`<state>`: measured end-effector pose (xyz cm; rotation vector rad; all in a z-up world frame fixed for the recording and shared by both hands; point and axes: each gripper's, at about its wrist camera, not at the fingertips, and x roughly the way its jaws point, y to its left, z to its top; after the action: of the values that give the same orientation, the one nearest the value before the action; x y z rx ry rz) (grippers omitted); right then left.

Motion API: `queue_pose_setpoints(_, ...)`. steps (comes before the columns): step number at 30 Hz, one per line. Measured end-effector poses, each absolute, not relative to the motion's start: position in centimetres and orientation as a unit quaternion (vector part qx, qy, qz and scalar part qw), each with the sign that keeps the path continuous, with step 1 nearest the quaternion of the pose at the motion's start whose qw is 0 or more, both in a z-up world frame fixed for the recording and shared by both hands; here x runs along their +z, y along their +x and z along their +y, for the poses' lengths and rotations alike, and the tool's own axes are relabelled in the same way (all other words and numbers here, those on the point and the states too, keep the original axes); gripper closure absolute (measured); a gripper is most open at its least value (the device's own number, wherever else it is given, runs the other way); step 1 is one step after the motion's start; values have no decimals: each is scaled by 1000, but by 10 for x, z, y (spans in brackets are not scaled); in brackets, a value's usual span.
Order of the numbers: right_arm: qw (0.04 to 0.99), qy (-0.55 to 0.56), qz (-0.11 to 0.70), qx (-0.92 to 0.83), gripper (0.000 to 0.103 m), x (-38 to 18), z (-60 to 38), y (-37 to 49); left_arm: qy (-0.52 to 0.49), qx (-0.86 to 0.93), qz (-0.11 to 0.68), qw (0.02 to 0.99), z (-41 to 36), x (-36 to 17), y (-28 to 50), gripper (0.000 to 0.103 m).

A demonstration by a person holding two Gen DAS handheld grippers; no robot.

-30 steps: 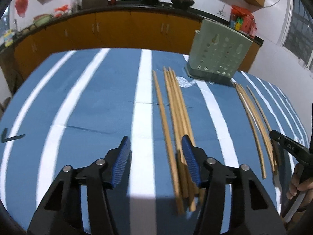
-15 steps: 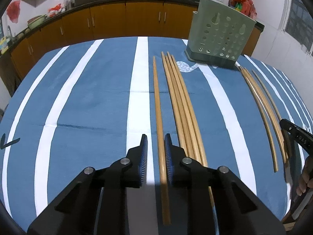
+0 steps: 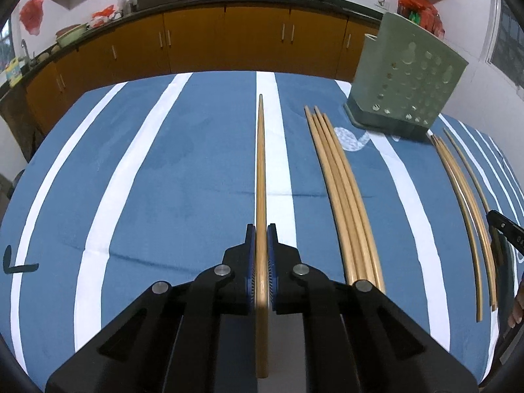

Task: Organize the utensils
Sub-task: 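Lift the left gripper's chopstick upright into the green holder while the right gripper inserts its own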

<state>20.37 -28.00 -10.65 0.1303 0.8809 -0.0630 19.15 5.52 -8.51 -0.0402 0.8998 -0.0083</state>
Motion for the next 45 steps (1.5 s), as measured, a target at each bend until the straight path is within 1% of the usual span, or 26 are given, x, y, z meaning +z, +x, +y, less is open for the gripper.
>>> queue_pose_setpoints(7, 900, 59, 432, -25, 92, -104, -278, 191, -21, -9, 433, 901, 54, -86, 177, 95)
queue_pose_setpoints(11, 903, 41, 428, -23, 95, -106, -275, 179, -8, -7, 429, 903, 48, -87, 169, 95)
queue_pose_setpoints(13, 901, 50, 430, -17, 95, -103, -277, 178, -6, -9, 431, 902, 47, -87, 169, 95)
queue_pose_setpoints(15, 912, 52, 406, -17, 95, -87, -279, 172, -18, -17, 432, 902, 52, -81, 168, 95)
queue_pose_setpoints(26, 960, 71, 269, -22, 95, 7, -296, 148, -55, -15, 317, 947, 81, 12, 156, 95)
queue_pose_setpoints(30, 968, 71, 240, -26, 95, 26, -299, 151, -60, -5, 288, 956, 89, 36, 163, 95)
queue_pose_setpoints(36, 976, 67, 207, -28, 96, 58, -303, 169, -47, 6, 267, 962, 91, 60, 184, 96)
queue_pose_setpoints(42, 987, 95, 128, 18, 96, 137, -305, 177, -33, -11, 210, 977, 80, 119, 194, 96)
queue_pose_setpoints(45, 986, 112, 114, 56, 96, 167, -302, 184, -31, -36, 177, 983, 64, 153, 199, 96)
